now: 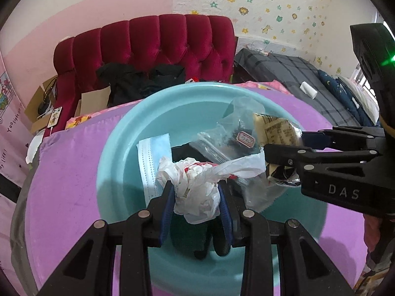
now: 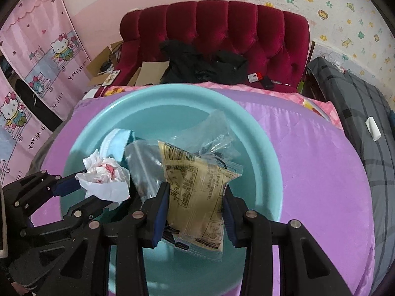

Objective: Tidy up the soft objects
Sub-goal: 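Carry the gold packet and white tissue over the blue basin with both grippers, then open both grippers to drop the packet and tissue into the basin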

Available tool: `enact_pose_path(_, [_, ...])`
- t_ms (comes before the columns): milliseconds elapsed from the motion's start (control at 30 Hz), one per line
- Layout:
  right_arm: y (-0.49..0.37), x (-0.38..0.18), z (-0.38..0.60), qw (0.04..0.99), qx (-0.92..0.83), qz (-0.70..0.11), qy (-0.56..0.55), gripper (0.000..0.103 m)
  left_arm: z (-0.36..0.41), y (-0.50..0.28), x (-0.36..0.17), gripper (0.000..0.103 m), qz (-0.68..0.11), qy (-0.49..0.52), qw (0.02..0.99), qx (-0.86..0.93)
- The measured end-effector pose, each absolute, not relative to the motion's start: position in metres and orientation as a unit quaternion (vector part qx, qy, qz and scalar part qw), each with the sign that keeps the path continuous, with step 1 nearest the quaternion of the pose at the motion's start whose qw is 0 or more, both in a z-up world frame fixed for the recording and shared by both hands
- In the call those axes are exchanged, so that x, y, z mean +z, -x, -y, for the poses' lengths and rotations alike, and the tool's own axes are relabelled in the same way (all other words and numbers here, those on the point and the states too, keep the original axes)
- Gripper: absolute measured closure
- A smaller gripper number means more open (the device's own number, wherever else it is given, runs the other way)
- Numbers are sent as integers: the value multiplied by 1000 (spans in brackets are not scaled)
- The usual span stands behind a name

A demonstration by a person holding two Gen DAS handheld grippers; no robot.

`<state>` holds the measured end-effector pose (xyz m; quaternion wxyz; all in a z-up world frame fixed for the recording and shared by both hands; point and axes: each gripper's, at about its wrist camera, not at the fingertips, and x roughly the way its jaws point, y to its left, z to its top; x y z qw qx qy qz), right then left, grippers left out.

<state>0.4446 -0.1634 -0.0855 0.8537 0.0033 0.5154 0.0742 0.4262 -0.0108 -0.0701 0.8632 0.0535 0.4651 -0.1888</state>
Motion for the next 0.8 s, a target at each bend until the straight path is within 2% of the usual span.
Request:
enact_pose_path(300, [-465,-117,163,839,63,-541,-3,61,16,-443,-90,64,-479,-56,855,-191])
enact_pose_path(533, [-469,-121,167,837,62,-544,-11,60,16,-446,-92,62,-480,-59,855,-190])
enact_pose_path(733, [-464,-114,168,842,64,-535,-18,57,19,-438,-88,61,-473,-71,859,-184])
enact_pose_path(800, [-461,-108,167,846,64,-529,-18,52,19,-436,-85,60,-470,-73,861,-182])
